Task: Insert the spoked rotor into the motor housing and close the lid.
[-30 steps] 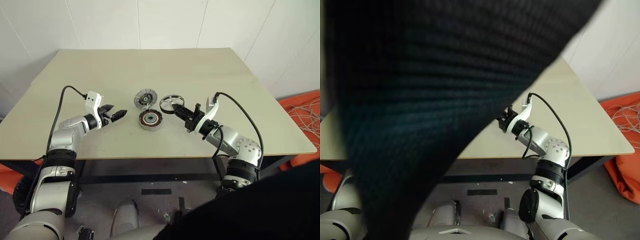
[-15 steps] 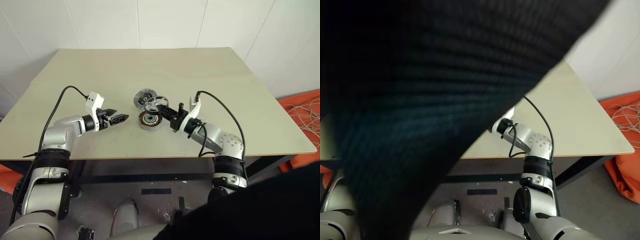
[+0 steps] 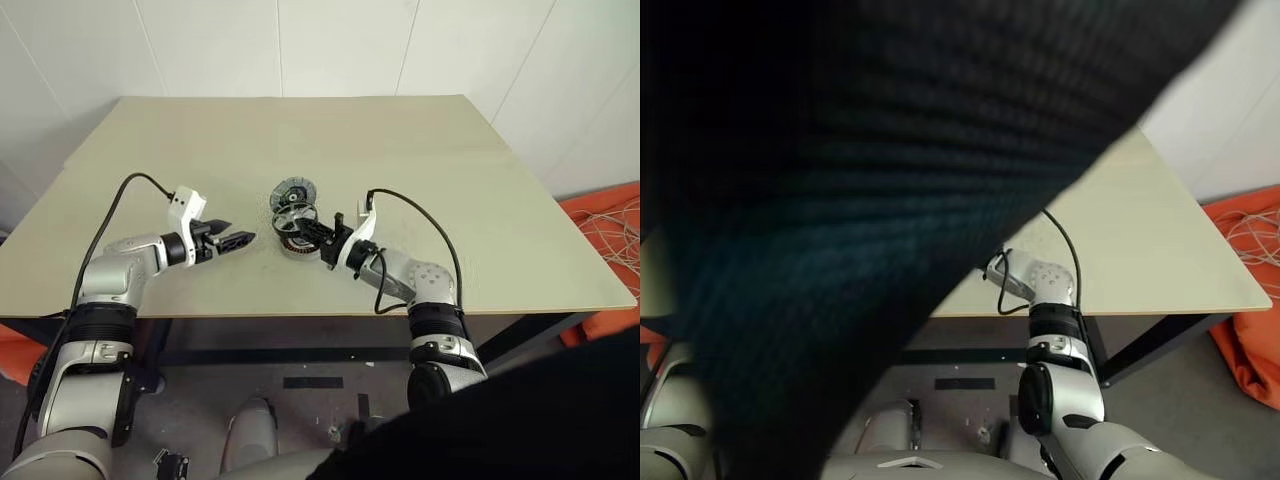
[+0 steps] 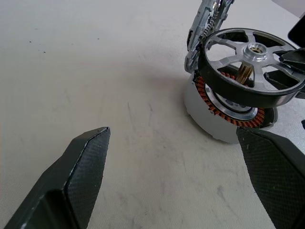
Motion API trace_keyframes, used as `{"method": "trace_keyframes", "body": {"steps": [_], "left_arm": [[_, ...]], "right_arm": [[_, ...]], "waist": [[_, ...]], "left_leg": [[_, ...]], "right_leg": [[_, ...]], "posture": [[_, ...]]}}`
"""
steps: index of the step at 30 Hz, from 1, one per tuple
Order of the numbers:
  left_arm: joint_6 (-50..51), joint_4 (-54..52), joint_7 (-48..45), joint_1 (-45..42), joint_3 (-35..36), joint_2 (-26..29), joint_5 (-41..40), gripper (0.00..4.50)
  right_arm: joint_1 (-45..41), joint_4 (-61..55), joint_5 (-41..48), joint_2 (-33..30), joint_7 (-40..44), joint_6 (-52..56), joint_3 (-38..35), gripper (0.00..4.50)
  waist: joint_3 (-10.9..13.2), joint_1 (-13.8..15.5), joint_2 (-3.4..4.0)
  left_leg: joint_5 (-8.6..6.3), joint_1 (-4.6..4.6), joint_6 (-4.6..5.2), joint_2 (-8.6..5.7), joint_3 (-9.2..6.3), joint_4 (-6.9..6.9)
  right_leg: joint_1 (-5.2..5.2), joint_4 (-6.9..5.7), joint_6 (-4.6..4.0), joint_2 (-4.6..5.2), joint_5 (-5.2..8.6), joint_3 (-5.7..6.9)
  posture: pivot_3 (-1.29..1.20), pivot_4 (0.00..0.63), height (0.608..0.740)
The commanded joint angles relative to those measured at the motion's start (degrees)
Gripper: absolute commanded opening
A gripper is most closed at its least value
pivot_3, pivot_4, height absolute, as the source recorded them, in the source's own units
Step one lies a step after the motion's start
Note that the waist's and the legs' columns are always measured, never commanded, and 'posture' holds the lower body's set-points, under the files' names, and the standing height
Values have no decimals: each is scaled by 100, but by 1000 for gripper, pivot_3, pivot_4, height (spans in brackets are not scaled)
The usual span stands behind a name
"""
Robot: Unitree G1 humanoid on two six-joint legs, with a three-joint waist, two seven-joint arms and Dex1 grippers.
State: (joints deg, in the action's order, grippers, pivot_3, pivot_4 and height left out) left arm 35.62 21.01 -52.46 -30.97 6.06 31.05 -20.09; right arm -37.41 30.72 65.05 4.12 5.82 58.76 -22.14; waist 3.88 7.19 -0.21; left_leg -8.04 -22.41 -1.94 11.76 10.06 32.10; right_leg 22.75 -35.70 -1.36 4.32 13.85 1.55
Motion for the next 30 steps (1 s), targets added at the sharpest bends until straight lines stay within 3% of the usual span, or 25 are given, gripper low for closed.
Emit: {"method": "trace_keyframes", "body": {"steps": [1,30], "left_arm": [[-72,-205,-29,-41,40,94,-53,4500],[-274,-24,22,-147,-48,83,59,4500]], "right_arm": [[-129,-15,-114,0,202,-108,-51,334],[127,-458,-222,255,194,172,-279,334]], "waist": [[0,-2,0],[0,-3,0]], "left_leg": [[0,0,0,0,0,0],[2,4,-3,1,-1,4]], "right_leg": [[1,-1,0,0,0,0],[-4,-5,-1,0,0,1]], "posture": [[0,0,740],[0,0,740]]}}
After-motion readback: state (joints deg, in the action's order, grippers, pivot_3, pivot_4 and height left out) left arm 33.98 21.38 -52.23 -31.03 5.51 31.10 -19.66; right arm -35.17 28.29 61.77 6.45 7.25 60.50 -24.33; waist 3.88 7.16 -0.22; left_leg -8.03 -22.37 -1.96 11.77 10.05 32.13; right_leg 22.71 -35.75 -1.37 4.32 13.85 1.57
